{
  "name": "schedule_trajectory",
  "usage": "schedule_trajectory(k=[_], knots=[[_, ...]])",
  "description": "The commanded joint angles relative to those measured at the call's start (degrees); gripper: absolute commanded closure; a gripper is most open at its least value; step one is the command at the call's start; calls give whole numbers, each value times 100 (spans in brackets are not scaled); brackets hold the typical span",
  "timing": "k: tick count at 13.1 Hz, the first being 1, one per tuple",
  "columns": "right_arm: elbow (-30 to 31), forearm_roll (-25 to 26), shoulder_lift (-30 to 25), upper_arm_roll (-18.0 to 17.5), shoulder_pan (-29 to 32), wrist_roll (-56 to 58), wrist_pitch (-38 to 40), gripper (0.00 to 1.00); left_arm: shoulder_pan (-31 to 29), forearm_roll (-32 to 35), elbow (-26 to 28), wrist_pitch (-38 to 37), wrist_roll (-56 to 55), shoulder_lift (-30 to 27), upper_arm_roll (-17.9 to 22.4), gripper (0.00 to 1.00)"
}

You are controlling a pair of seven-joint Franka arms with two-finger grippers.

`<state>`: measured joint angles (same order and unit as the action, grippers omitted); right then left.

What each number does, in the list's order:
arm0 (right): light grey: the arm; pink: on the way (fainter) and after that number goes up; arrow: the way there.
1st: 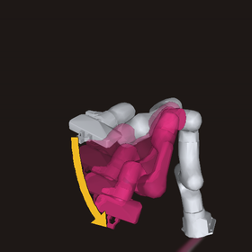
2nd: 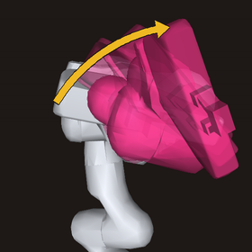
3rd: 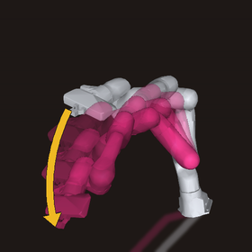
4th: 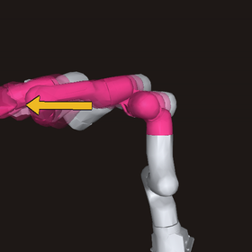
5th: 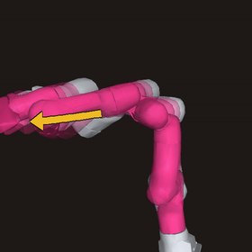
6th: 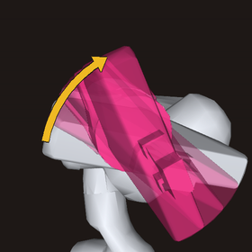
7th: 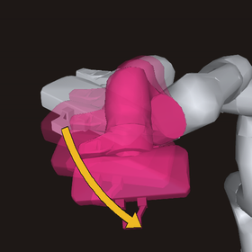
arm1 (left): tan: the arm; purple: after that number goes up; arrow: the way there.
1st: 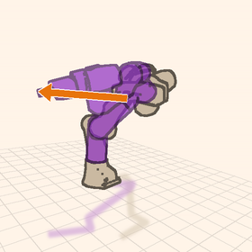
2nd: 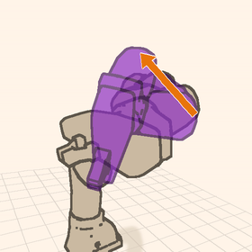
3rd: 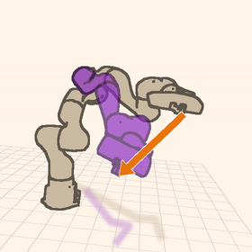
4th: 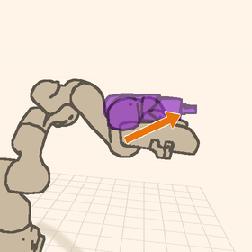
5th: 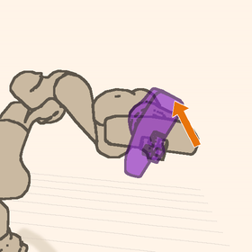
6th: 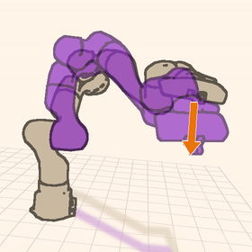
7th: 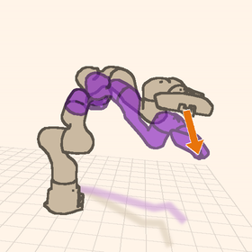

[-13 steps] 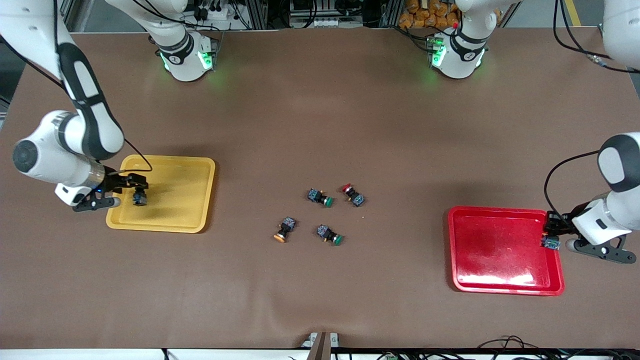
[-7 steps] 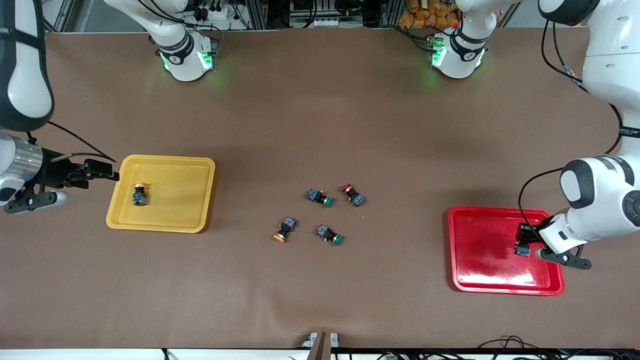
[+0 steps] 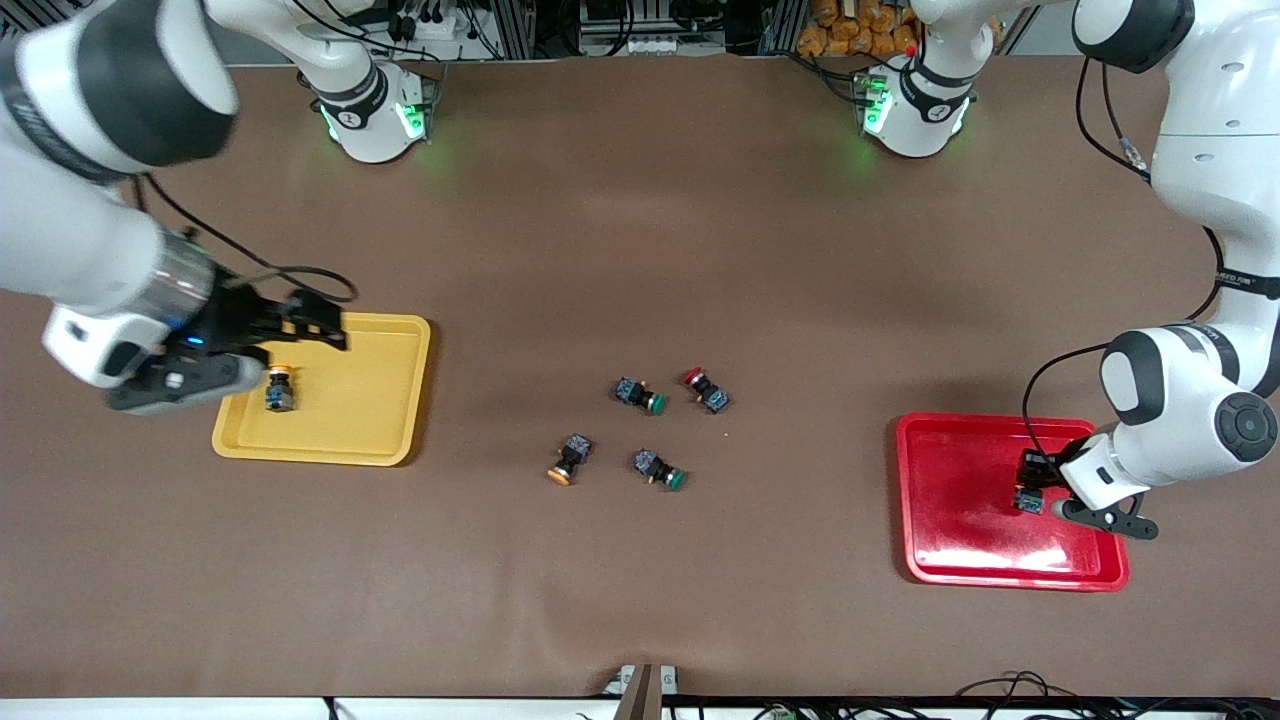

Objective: Place red and yellow buttons in trays
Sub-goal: 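Move both grippers back to the remaining buttons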

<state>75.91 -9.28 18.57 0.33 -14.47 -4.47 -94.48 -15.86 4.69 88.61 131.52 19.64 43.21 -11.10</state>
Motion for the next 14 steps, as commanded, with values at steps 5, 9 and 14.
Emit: schedule_trajectory(k=[5,9,14], knots=[[-586,85,1938,55,-759,-326,-1676,0,47,454,-89,128,-13,-224,-6,0],[-577,76,2527,55,-1057,-905,-2503,0,240,436,-72,-1177,-853,-971,-286,0],[-516,76,3213,63,-1506,-1811,-3024,0,311,357,-98,-2473,-2821,-1517,-1270,0]])
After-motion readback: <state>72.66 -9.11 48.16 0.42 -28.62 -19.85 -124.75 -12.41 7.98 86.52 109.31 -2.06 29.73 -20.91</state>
